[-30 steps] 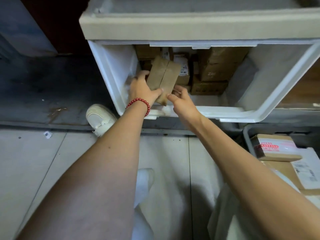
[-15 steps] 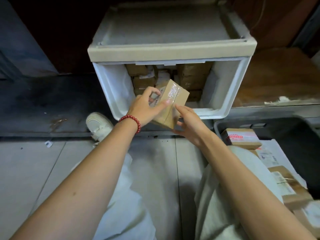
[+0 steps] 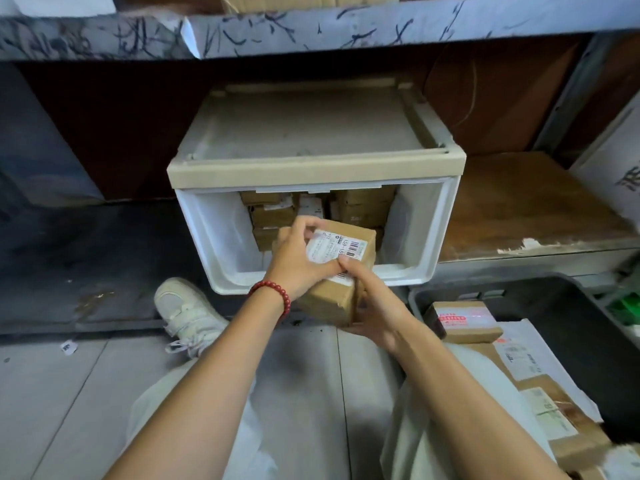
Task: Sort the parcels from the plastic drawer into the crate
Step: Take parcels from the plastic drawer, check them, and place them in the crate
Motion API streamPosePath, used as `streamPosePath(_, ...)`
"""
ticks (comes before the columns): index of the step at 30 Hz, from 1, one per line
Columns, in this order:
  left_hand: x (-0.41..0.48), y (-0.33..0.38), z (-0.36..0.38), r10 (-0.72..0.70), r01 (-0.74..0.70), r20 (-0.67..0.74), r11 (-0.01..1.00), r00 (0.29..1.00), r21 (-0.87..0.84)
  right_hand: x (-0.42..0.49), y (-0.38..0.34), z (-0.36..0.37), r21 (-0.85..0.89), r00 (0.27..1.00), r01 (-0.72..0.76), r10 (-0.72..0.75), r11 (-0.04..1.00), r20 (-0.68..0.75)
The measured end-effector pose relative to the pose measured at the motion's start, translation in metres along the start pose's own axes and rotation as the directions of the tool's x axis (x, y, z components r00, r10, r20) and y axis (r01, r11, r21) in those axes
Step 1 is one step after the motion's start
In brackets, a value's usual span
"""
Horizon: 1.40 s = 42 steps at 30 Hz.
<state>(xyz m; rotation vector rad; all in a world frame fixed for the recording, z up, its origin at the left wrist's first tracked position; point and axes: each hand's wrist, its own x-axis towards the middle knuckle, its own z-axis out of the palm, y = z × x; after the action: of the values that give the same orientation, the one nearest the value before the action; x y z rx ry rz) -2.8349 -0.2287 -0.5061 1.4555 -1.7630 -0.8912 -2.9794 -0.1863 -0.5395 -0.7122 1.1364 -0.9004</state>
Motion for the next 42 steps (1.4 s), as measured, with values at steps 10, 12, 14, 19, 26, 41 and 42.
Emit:
streamPosePath(10, 0.002, 0.001, -0.007, -0.342, 0.392, 0.306, 0.912, 0.889, -0.120, 0.004, -0.013, -0.017, -0.106, 0.992, 0.123, -0.123, 0.987, 0.015)
streamPosePath(12, 0.003, 0.000, -0.012, -0.334, 0.387, 0.299, 0.911, 0.894, -0.141, 0.004, -0.015, -0.019, -0.107, 0.994, 0.105, -0.101, 0.989, 0.048)
streamPosePath(14, 0.004, 0.000, -0.016, -0.324, 0.368, 0.284, 0.922, 0.903, -0.119, 0.003, -0.018, -0.019, -0.091, 0.993, 0.103, -0.098, 0.991, 0.062)
streamPosePath(19, 0.004, -0.002, -0.019, -0.353, 0.412, 0.297, 0.896, 0.887, -0.166, 0.001, -0.021, -0.018, -0.041, 0.994, 0.091, -0.088, 0.995, 0.066)
streamPosePath(26, 0.005, -0.001, -0.022, -0.274, 0.301, 0.184, 0.944, 0.944, -0.139, 0.010, -0.019, -0.022, -0.047, 0.980, 0.198, -0.199, 0.979, -0.005)
streamPosePath(41, 0.000, -0.004, -0.022, -0.125, 0.136, 0.154, 0.989, 0.980, -0.064, 0.018, -0.013, -0.020, -0.008, 0.939, 0.251, -0.245, 0.968, -0.241)
streamPosePath(42, 0.000, -0.005, -0.022, -0.132, 0.142, 0.153, 0.988, 0.979, -0.061, 0.019, -0.012, -0.020, -0.019, 0.944, 0.238, -0.236, 0.971, -0.231)
